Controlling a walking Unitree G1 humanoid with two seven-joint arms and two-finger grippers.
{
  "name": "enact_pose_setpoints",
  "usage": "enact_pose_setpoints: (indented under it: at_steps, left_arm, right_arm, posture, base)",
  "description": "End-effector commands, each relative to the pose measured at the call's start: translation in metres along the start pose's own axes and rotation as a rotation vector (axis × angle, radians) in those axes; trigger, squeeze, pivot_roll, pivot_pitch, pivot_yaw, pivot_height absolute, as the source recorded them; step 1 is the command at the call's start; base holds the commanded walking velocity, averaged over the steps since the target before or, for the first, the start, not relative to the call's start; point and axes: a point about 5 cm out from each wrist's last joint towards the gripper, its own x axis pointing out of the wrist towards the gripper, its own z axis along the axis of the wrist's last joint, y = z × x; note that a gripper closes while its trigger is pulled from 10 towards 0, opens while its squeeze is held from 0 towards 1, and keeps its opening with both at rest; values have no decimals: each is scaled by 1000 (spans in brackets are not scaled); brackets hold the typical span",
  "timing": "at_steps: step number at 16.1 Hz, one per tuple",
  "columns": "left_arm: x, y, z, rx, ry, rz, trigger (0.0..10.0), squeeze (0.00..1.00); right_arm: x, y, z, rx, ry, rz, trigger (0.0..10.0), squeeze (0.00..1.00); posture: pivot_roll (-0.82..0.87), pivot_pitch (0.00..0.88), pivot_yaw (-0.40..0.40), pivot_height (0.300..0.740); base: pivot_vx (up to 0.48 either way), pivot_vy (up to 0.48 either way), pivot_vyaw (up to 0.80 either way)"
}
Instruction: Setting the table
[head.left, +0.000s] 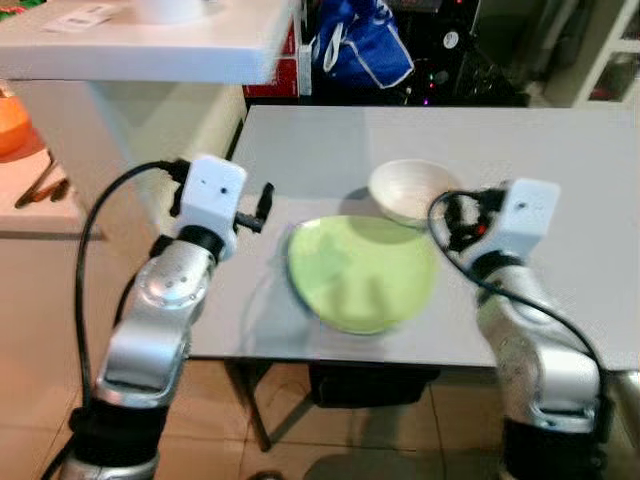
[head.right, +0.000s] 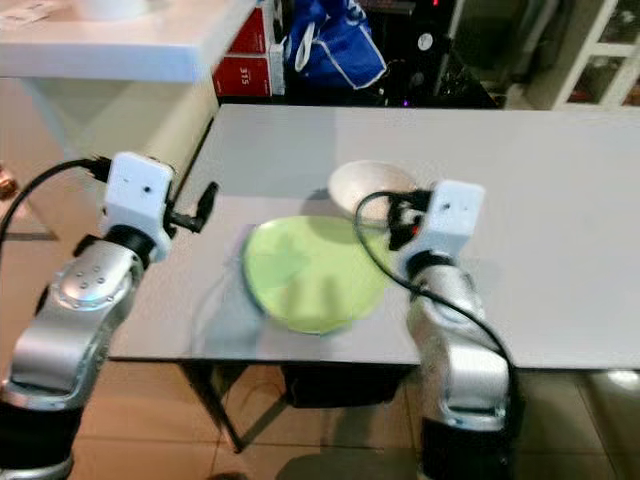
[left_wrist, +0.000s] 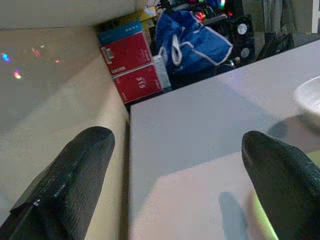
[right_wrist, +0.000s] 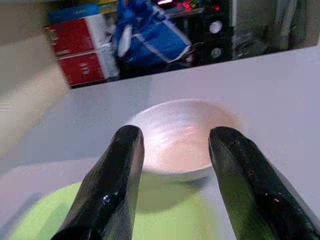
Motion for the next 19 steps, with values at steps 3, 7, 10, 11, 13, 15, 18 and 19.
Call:
enact_pose_setpoints:
  at_steps: [3, 7, 10, 11, 13, 15, 18, 19]
  left_arm:
    - [2, 2, 5, 25, -23, -14, 10000, 0]
    - [0, 0, 10, 19, -24, -40, 10000, 0]
    - [-7, -6, 8, 10, -27, -72, 10000, 0]
    - [-11, -8, 7, 2, -28, -85, 10000, 0]
    - [-16, -8, 6, -5, -26, -88, 10000, 0]
    - [-10, 0, 7, -9, -25, -45, 10000, 0]
    - [-10, 13, 1, 0, 16, 4, 10000, 0]
    - [-9, 17, 1, -1, 15, 20, 10000, 0]
  right_arm:
    - [-6, -1, -1, 15, -13, -37, 10000, 0]
    - [-10, -6, -11, 39, 5, -66, 10000, 180]
    - [-10, -5, -9, 58, -11, -61, 10000, 1000]
    - [-10, -5, -10, 57, -11, -51, 10000, 1000]
    - [-10, -2, -10, 40, -7, -18, 10000, 1000]
    - [-9, 3, -9, 29, -2, 8, 10000, 1000]
    - [-5, 8, -11, 22, 13, 30, 10000, 1000]
    - [-3, 10, -11, 18, 18, 45, 10000, 1000]
  posture:
    - [47, 0, 30, 740]
    - [61, 0, 53, 740]
    - [73, 0, 49, 740]
    - [79, 0, 46, 740]
    - [85, 0, 42, 740]
    - [89, 0, 32, 740]
    - [111, 0, 14, 740]
    - [120, 0, 7, 740]
  base:
    - [0, 446, 0]
    - [0, 438, 0]
    - [0, 383, 0]
    - [0, 364, 0]
    - [0, 364, 0]
    - [0, 364, 0]
    - [0, 364, 0]
    - [0, 364, 0]
